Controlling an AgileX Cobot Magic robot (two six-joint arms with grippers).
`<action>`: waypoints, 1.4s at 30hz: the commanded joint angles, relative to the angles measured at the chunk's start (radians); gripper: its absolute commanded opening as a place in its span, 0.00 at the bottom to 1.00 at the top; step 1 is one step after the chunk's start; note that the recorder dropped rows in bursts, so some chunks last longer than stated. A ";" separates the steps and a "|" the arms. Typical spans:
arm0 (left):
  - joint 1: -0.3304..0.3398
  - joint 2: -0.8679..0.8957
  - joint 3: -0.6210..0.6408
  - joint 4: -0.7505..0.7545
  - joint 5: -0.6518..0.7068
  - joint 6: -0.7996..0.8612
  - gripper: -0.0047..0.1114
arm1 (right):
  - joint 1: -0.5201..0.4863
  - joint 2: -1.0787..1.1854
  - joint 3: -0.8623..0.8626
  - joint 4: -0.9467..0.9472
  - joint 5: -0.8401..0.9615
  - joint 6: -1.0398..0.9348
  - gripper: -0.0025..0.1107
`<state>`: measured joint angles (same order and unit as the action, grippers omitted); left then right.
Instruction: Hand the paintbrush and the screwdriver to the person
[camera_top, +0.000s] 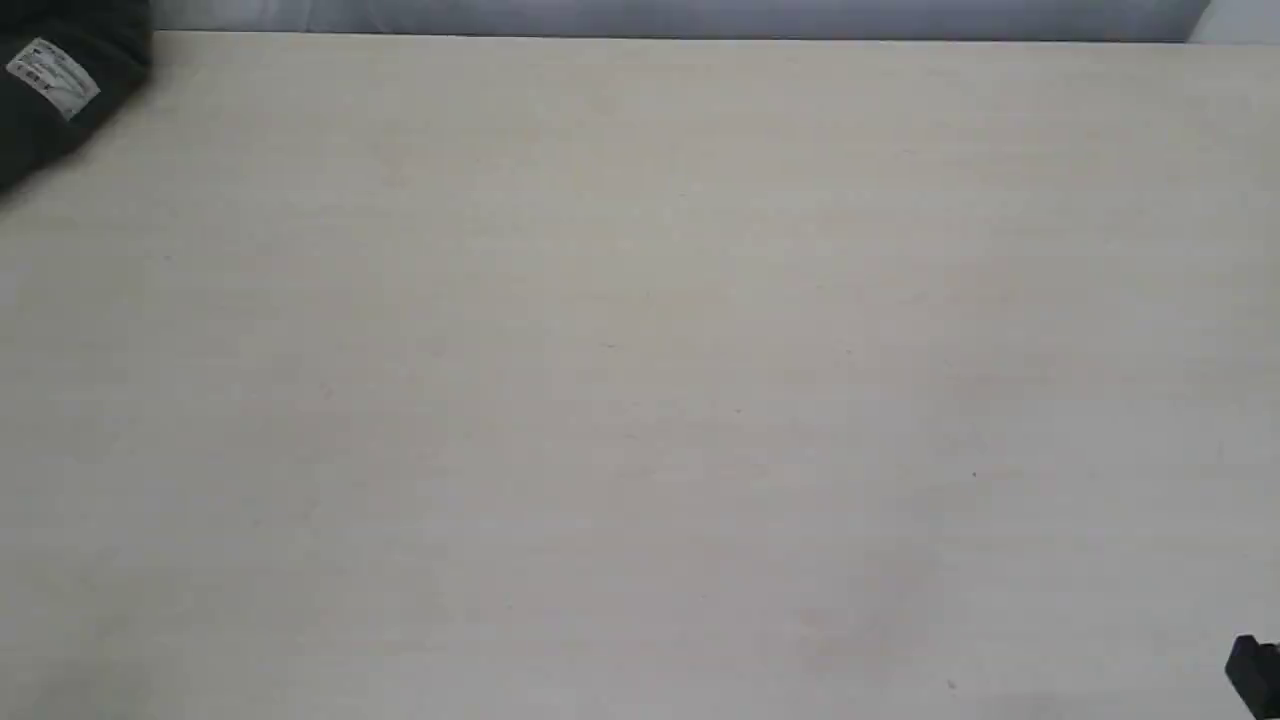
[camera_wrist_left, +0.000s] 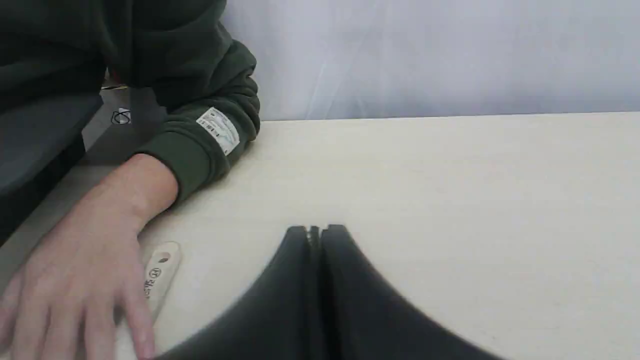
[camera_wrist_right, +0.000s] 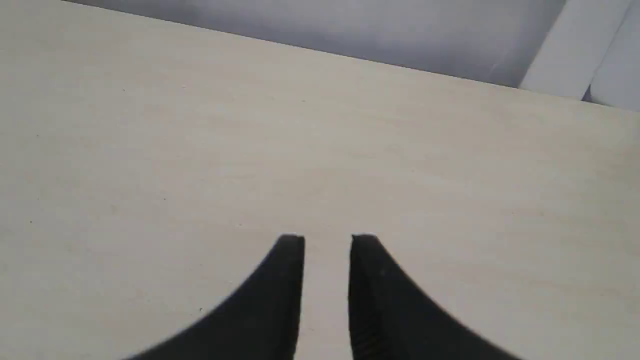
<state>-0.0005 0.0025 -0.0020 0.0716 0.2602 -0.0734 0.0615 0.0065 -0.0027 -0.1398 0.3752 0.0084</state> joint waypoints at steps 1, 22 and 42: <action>-0.007 -0.002 0.002 -0.004 -0.009 -0.002 0.04 | -0.003 -0.007 0.003 0.005 -0.011 -0.008 0.19; -0.007 -0.002 0.002 -0.001 -0.012 -0.002 0.04 | -0.030 -0.007 0.003 0.004 -0.011 -0.008 0.19; -0.007 -0.002 0.002 -0.004 -0.009 -0.002 0.04 | -0.030 -0.007 0.003 0.004 -0.011 -0.008 0.19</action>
<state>-0.0005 0.0025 -0.0020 0.0716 0.2602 -0.0734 0.0381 0.0065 -0.0027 -0.1398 0.3752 0.0084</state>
